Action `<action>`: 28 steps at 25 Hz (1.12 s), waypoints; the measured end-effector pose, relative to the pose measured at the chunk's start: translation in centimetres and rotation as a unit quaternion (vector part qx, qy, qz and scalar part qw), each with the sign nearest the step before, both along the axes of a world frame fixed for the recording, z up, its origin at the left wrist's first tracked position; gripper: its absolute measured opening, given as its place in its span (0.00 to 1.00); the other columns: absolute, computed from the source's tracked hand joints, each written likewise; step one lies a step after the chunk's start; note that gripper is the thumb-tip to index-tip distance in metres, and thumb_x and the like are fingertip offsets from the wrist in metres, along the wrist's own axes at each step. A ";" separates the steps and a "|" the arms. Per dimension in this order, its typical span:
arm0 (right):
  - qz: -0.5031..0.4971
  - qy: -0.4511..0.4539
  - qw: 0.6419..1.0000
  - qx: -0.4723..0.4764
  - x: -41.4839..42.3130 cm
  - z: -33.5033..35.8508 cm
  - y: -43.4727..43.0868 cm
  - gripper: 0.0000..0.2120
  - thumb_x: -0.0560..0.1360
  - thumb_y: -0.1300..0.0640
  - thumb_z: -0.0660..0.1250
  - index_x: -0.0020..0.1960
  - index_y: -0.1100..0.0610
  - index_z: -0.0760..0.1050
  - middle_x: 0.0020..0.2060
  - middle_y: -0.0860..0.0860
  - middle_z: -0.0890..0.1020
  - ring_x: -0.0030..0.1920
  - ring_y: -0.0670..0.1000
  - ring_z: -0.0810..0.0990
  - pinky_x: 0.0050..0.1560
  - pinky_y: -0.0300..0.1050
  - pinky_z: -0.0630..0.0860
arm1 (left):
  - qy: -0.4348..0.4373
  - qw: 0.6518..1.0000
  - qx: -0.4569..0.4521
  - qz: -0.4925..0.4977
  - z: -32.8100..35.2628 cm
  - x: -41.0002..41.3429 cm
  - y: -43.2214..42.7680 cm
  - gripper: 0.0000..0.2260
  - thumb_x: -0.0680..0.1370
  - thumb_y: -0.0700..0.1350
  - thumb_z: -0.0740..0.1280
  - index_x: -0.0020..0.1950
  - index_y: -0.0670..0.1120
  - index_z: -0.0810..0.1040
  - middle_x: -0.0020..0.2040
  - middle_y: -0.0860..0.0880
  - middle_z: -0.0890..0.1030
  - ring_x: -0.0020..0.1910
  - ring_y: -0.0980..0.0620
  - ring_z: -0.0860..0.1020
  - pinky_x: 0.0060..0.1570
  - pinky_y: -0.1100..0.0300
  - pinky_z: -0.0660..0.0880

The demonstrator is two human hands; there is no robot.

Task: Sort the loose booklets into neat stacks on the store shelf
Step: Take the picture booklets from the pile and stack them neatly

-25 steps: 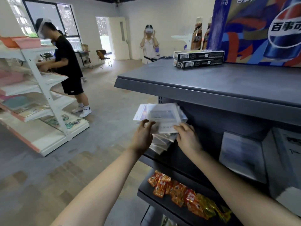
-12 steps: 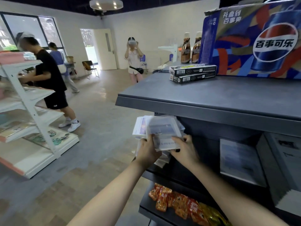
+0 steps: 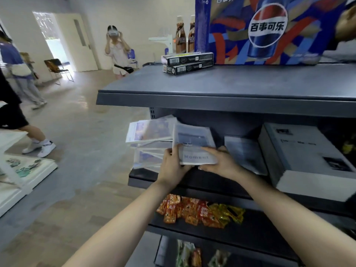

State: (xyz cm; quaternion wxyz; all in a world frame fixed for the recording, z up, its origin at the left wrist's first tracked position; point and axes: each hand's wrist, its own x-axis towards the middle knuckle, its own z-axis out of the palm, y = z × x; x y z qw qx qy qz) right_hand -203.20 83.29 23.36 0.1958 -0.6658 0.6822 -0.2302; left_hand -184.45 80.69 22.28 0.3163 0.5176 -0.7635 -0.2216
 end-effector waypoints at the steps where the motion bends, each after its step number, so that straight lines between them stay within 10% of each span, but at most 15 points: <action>1: -0.013 -0.003 1.000 -0.007 -0.7 -0.2 0.8 0.37 0.67 0.46 0.75 0.72 0.45 0.63 0.54 0.51 0.64 0.62 0.54 0.70 0.61 0.36 0.64 | 0.002 1.000 0.007 -0.009 -0.2 -0.7 0.2 0.32 0.71 0.54 0.72 0.70 0.48 0.62 0.64 0.41 0.67 0.64 0.38 0.69 0.60 0.49 0.69; 12: -0.154 0.032 0.985 -0.069 -8.6 -2.0 7.7 0.27 0.71 0.50 0.71 0.68 0.54 0.70 0.64 0.60 0.72 0.67 0.58 0.68 0.63 0.43 0.66 | 0.005 0.987 0.039 -0.157 -2.8 -11.6 1.5 0.29 0.71 0.56 0.71 0.68 0.52 0.62 0.65 0.45 0.67 0.63 0.43 0.64 0.58 0.48 0.71; 18: -0.110 0.081 0.990 0.042 -10.4 -5.8 9.0 0.22 0.78 0.60 0.60 0.72 0.55 0.65 0.71 0.62 0.61 0.69 0.60 0.66 0.67 0.44 0.64 | -0.273 0.945 0.072 -0.166 -7.2 -14.0 2.1 0.34 0.77 0.62 0.59 0.77 0.54 0.47 0.76 0.39 0.51 0.74 0.37 0.50 0.72 0.42 0.50; 22: -0.130 0.171 0.977 0.013 -9.6 -7.9 8.1 0.28 0.76 0.66 0.59 0.74 0.53 0.59 0.75 0.60 0.47 0.74 0.62 0.50 0.72 0.52 0.60 | -0.281 0.943 0.058 -0.171 -7.9 -14.3 1.2 0.32 0.79 0.62 0.54 0.77 0.57 0.42 0.77 0.40 0.42 0.76 0.39 0.42 0.73 0.44 0.43; 28: -0.133 0.237 0.962 0.023 -10.2 -8.7 6.0 0.28 0.77 0.64 0.58 0.75 0.59 0.53 0.74 0.59 0.54 0.75 0.58 0.55 0.69 0.50 0.66 | -0.293 0.938 0.022 -0.184 -7.6 -15.4 -0.9 0.25 0.82 0.56 0.51 0.76 0.61 0.44 0.78 0.43 0.42 0.76 0.40 0.43 0.73 0.43 0.43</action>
